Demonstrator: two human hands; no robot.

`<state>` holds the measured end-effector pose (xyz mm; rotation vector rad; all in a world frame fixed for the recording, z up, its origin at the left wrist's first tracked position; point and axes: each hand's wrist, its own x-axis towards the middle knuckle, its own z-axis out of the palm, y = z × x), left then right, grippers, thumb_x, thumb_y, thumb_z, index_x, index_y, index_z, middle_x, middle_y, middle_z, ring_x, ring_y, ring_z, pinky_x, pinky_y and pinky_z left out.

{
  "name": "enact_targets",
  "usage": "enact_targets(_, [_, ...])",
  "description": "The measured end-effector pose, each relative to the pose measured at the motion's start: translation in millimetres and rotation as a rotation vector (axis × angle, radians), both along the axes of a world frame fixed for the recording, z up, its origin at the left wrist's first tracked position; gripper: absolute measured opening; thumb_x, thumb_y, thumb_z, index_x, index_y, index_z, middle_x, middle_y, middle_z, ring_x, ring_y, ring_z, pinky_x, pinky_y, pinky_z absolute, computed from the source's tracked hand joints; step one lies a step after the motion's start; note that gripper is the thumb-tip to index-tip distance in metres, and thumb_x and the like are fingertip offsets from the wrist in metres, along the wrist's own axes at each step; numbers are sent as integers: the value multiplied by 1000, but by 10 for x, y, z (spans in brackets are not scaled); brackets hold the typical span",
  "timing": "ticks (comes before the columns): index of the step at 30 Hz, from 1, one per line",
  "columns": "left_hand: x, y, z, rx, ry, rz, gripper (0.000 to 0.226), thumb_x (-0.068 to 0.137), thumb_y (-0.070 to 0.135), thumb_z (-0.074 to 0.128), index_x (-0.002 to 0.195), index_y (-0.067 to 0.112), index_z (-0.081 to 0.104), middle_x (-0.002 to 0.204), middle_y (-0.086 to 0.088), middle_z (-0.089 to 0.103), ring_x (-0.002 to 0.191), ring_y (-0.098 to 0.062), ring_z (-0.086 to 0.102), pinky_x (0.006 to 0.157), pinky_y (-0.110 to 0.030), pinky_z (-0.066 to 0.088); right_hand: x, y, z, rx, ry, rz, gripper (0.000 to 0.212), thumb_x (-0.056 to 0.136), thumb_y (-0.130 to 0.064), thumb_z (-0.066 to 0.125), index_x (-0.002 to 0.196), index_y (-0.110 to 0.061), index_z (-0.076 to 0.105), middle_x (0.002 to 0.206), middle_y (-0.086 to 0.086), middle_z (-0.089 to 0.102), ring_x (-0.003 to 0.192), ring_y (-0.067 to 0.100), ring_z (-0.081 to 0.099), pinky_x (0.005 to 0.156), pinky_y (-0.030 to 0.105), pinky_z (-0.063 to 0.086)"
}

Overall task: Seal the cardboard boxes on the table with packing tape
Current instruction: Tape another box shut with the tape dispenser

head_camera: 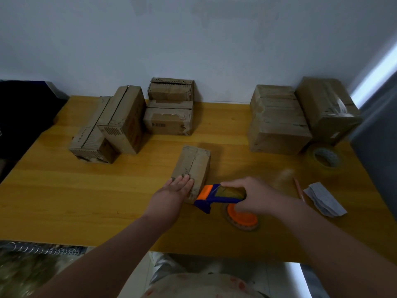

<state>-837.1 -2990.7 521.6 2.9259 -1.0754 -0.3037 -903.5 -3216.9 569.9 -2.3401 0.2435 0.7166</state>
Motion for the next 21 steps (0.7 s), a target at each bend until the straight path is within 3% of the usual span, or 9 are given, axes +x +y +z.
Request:
enact_targets(3, [7, 8, -1, 2, 4, -5, 74, 98, 0, 40, 153, 25, -3, 161, 5, -3, 147, -10, 0, 109, -23, -7, 22, -22, -25, 90, 53, -46, 64, 83, -10, 68, 138, -37, 49, 93, -7, 57, 57, 8, 51, 50, 21, 41])
enact_targets(7, [20, 4, 27, 35, -10, -20, 73, 99, 2, 40, 153, 25, -3, 161, 5, -3, 147, -11, 1, 116, -25, 2, 63, -26, 15, 126, 95, -73, 58, 84, -12, 67, 135, -36, 52, 91, -3, 62, 58, 6, 51, 50, 18, 40])
enact_targets(15, [9, -16, 61, 45, -33, -35, 69, 100, 1, 36, 153, 23, 0, 161, 3, -1, 147, -12, 4, 117, -26, 6, 103, -4, 78, 70, 148, -54, 55, 81, -20, 67, 133, -32, 55, 116, -5, 56, 95, 13, 58, 76, 25, 48])
enact_targets(21, [4, -13, 108, 30, -50, -31, 64, 101, 7, 37, 154, 23, 4, 161, 3, 4, 147, -13, 8, 118, -28, 10, 75, 19, 168, -167, 256, 97, 50, 83, -29, 66, 131, -17, 59, 126, 4, 59, 97, 18, 60, 71, 25, 44])
